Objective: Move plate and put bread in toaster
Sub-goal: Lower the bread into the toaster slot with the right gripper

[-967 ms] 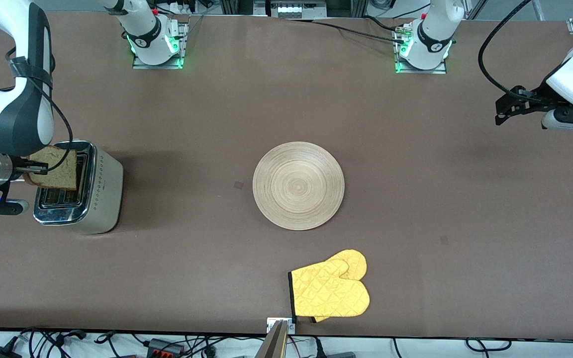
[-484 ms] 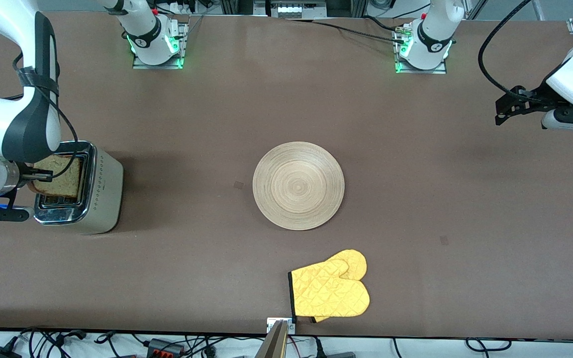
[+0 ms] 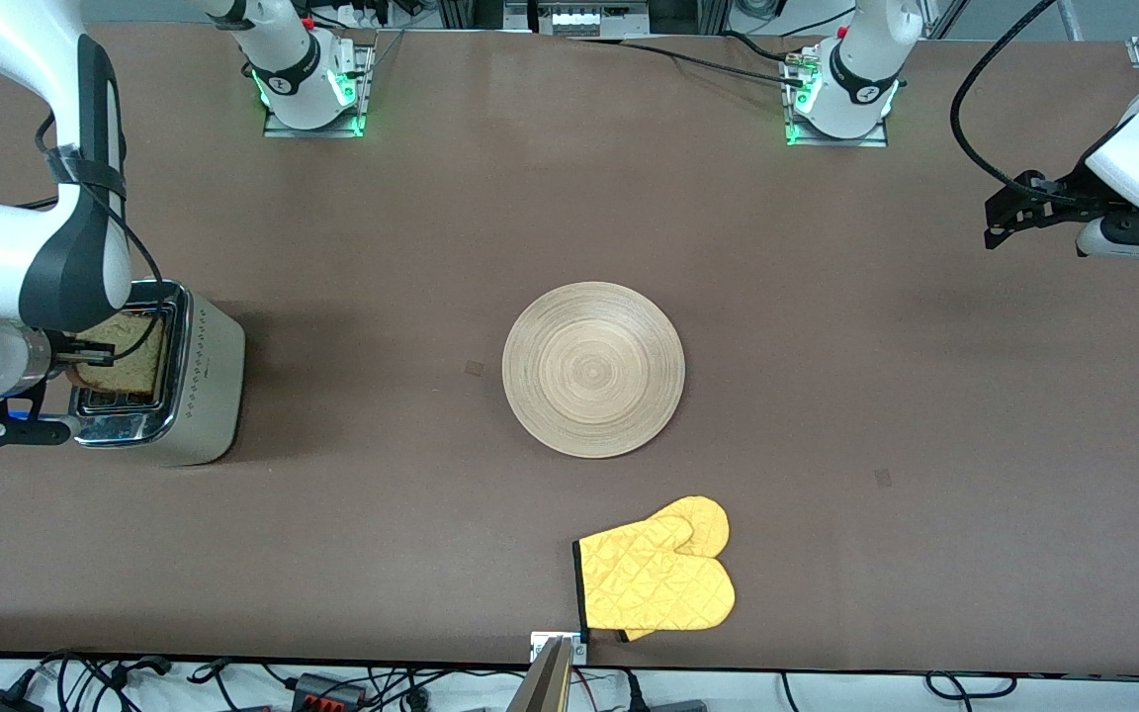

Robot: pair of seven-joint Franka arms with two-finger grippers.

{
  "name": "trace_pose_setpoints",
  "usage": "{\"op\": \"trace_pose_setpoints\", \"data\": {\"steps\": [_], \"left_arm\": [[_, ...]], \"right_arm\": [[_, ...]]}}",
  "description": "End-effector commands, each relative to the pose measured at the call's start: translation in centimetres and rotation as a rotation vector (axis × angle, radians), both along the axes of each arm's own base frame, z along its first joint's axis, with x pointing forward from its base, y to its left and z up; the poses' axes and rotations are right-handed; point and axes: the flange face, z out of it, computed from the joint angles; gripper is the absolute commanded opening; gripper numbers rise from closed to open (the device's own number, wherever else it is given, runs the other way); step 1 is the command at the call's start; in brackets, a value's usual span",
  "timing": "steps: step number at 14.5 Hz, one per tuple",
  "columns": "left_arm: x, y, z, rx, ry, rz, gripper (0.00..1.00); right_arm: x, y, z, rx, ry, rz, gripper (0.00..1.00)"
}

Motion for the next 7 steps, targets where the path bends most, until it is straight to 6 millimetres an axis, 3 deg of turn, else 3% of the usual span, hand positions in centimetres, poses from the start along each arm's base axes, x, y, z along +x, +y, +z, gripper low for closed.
{"op": "trace_pose_setpoints", "data": {"steps": [1, 3, 7], "left_arm": [[0.0, 0.0, 0.3, 0.008, -0.004, -0.011, 1.0], [0.0, 0.0, 0.3, 0.008, -0.004, -0.011, 1.0], [0.0, 0.0, 0.3, 0.008, -0.004, -0.011, 1.0]], "right_arm": [[-0.1, 0.1, -0.1, 0.04, -0.01, -0.001, 1.0], [-0.3, 1.0, 0.8, 0.074, -0.02, -0.009, 1.0], [-1.3, 1.4, 6.1, 0.112, -0.095, 0.006, 1.0]]}}
